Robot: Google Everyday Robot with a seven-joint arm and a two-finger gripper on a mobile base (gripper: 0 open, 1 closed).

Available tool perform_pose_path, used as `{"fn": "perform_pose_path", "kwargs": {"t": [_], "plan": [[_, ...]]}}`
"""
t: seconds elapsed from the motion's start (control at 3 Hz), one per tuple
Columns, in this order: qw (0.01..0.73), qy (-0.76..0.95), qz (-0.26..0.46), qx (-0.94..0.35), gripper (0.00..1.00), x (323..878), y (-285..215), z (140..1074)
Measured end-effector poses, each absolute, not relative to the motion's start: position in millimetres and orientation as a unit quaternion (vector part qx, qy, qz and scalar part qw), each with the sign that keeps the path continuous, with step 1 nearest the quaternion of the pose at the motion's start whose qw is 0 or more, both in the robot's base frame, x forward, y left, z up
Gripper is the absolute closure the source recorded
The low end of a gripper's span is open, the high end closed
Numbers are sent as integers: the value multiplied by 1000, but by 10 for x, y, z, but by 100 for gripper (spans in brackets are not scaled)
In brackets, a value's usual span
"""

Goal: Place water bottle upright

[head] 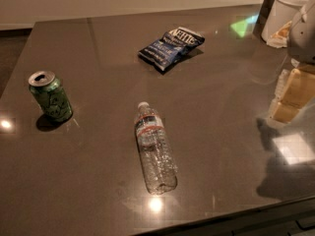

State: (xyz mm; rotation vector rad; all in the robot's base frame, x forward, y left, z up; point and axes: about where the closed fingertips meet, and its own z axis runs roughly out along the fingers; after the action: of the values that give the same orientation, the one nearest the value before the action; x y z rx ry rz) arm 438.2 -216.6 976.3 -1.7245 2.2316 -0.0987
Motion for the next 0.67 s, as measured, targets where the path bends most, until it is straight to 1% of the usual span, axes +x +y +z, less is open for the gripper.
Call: {"fn": "perform_pose_path", "kwargs": {"t": [0.33, 0.67], "plan": [[159, 781, -35, -603, 0, 4381, -2165, 9763], [164, 771, -30, -615, 0, 4332, -1923, 9797]]}}
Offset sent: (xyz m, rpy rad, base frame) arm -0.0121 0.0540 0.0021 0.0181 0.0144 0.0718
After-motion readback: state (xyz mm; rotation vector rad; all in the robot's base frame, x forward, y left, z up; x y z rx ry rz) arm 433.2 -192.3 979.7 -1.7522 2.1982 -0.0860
